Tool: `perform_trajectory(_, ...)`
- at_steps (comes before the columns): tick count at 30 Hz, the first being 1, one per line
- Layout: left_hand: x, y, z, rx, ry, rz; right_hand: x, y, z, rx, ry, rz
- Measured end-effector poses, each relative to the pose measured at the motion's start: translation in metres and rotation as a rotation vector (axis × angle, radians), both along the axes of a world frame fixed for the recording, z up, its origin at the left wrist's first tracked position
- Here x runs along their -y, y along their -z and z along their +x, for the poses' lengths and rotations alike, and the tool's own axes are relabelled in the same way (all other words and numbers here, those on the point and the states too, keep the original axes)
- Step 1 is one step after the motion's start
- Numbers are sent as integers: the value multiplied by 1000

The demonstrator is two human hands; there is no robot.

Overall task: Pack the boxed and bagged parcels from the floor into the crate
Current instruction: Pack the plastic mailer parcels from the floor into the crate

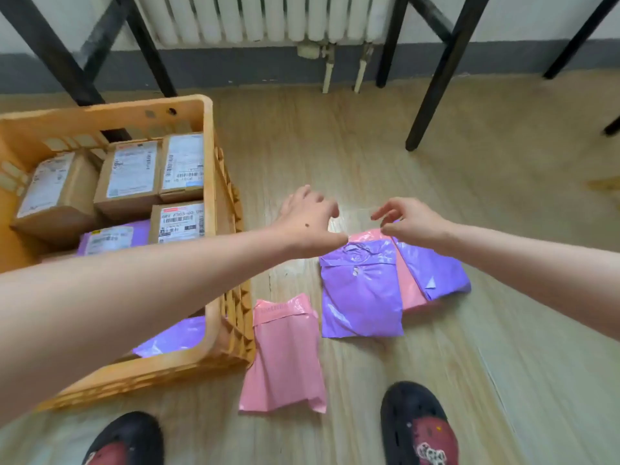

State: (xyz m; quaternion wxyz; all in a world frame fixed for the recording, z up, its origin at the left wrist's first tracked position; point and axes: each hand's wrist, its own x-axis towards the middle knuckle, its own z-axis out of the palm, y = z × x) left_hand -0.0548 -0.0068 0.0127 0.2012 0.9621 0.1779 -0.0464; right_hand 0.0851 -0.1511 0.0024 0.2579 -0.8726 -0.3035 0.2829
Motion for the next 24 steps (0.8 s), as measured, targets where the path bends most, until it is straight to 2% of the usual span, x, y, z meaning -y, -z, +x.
perform_trajectory(5,5,17,9,-175,41,-47,34,49,22,-115,43,-313)
perform_trajectory(8,3,26,19,-206,7,-114,40,77,12,-134,81,-447)
perform_trajectory(12,5,49,35,-344,7,-153,40,104,6,-10,212,-377)
perform_trajectory(17,17,88,29,-738,269,32,42,125,12,-86,369,-306)
perform_trajectory(19,23,103,20,-851,277,26,41,131,15,-126,414,-279)
perform_trajectory(21,28,111,14,-910,229,-21,37,135,17,-163,469,-233)
perform_trajectory(24,28,121,10,-891,214,-17,33,137,19,-216,522,-159)
